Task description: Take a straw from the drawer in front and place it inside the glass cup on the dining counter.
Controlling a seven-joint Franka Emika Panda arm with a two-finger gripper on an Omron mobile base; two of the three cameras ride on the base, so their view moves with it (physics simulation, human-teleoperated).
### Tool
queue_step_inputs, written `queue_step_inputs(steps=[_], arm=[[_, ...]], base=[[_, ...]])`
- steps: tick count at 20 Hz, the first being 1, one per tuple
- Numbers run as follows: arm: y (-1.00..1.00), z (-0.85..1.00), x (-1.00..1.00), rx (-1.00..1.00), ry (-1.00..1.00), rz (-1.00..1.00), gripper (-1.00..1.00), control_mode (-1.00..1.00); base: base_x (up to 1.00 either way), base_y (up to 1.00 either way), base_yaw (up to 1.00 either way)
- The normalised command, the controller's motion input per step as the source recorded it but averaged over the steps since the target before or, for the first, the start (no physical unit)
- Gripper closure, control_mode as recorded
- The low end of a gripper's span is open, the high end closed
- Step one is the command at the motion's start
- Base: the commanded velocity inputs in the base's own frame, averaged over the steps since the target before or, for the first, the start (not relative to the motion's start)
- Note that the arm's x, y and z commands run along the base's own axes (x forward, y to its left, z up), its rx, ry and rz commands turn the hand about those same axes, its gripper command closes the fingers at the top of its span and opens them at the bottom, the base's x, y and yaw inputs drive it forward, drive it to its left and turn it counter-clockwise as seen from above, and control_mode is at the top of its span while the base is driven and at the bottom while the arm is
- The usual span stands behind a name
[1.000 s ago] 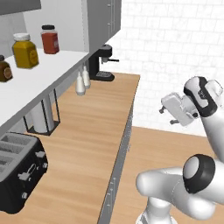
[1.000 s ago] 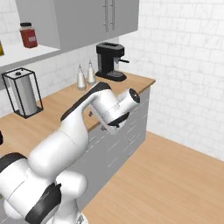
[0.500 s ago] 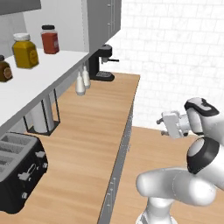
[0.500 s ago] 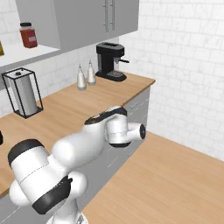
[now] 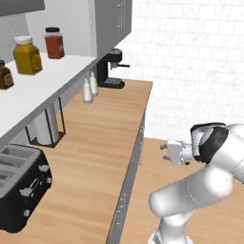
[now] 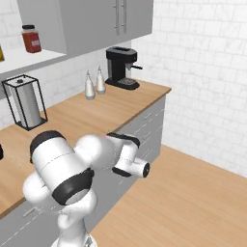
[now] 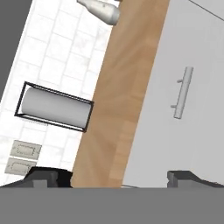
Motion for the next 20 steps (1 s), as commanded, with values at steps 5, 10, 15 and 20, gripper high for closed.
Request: queue_step_inputs(steps=[5,10,15,20], arm=[[0.26,-0.51,0.47,0.03,-0.01,0.0,-1.0,-1.0],[0.15,-0.37,0.35,0.04,0.0,0.0,-1.0,-1.0],[0.15,-0.39,0.38,0.04,0.0,0.0,-1.0,-1.0],[0.16,-0.35,0.5,0.05,0.0,0.0,-1.0,-1.0]], base=[[0.0,0.0,0.0],[0.0,0.0,0.0],[0.0,0.0,0.0],[0.0,0.0,0.0]])
